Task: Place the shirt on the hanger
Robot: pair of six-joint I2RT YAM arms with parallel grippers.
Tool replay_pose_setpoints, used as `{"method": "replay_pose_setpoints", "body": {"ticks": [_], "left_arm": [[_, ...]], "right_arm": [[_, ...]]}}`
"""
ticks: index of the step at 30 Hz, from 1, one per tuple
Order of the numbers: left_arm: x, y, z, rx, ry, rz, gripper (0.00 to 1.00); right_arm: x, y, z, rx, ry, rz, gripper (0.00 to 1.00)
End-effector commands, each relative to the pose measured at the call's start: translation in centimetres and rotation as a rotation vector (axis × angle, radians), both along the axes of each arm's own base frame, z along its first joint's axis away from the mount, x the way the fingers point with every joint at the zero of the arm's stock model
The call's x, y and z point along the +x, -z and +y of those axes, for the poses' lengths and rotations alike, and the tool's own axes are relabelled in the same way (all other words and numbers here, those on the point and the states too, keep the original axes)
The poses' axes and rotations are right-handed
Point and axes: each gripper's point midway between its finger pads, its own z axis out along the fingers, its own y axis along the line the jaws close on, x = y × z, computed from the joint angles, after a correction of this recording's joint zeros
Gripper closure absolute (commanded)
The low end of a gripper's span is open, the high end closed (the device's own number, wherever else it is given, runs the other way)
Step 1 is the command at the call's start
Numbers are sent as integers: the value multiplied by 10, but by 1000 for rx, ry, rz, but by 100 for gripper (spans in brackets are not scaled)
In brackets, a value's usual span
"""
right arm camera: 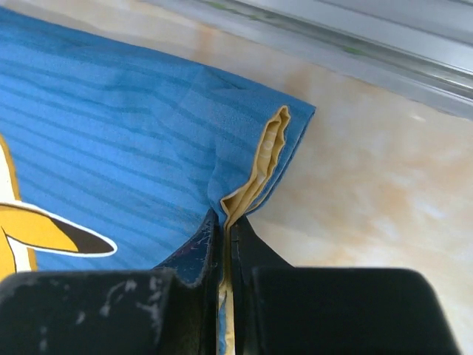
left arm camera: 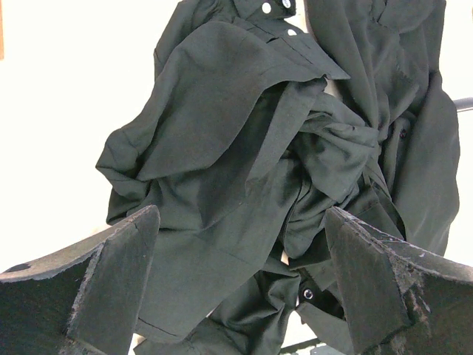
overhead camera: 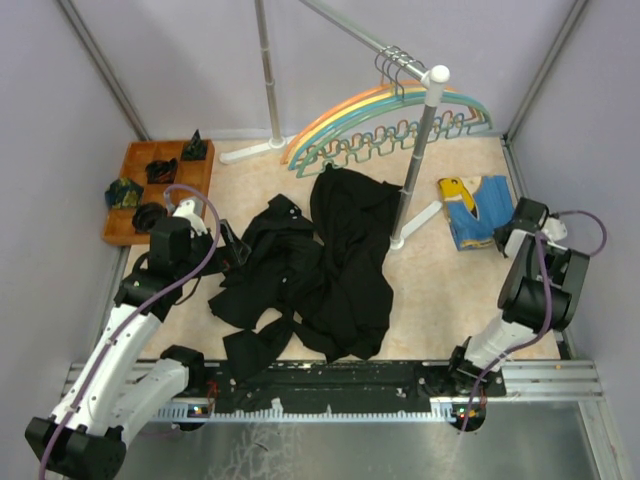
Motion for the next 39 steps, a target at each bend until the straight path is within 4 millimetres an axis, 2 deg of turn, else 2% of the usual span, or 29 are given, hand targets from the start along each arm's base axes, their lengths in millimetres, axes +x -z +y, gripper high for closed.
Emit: {"method": "replay_pose_setpoints", "body": {"ticks": [1, 2, 3, 5, 6, 8, 9, 11, 13, 15, 17, 20, 23, 26, 28, 30, 39], "left_arm": [[2, -5, -1, 1, 16, -32, 1], [1, -6, -1, 0, 17, -34, 1], [1, -6, -2, -1, 19, -34, 1], [1, -5, -2, 0, 21, -33, 1], [1, -6, -2, -1, 22, -34, 1], [0, -7, -2, -2, 24, -38, 1], [0, -7, -2, -2, 24, -40, 1], [0, -7, -2, -2, 27, -40, 1], [2, -5, -3, -2, 28, -38, 1], [4, -2, -3, -2, 23, -30, 1], [8, 3, -5, -4, 23, -13, 1], [18, 4, -14, -18, 52, -12, 1], [29, 5, -29, -63, 87, -4, 1], [41, 8, -50, -74, 118, 7, 1], [46, 12, -69, -56, 143, 12, 1], [50, 15, -87, -38, 161, 6, 1], [59, 55, -160, -4, 254, 47, 1]], "right_arm": [[-36, -13, -4, -49, 51, 2, 100], [-40, -14, 3, -40, 26, -7, 93], [-45, -14, 11, -23, -1, -8, 82], [-61, -20, 19, -24, -9, -5, 43], [-71, -25, 20, -41, 1, -4, 27], [-86, -46, 18, -101, 18, -27, 10], [-93, -58, 17, -132, 18, -38, 6], [-99, -93, 18, -204, -8, -102, 3], [-99, -122, 31, -238, -92, -173, 1], [-91, -152, 59, -288, -255, -262, 1], [-85, -173, 98, -331, -422, -298, 1], [-84, -187, 167, -411, -646, -334, 1], [-93, -188, 234, -479, -834, -389, 1], [-99, -175, 276, -486, -943, -409, 1], [-102, -170, 289, -469, -968, -431, 1], [-104, -166, 294, -447, -972, -447, 1], [-117, -146, 286, -429, -970, -428, 1]]}}
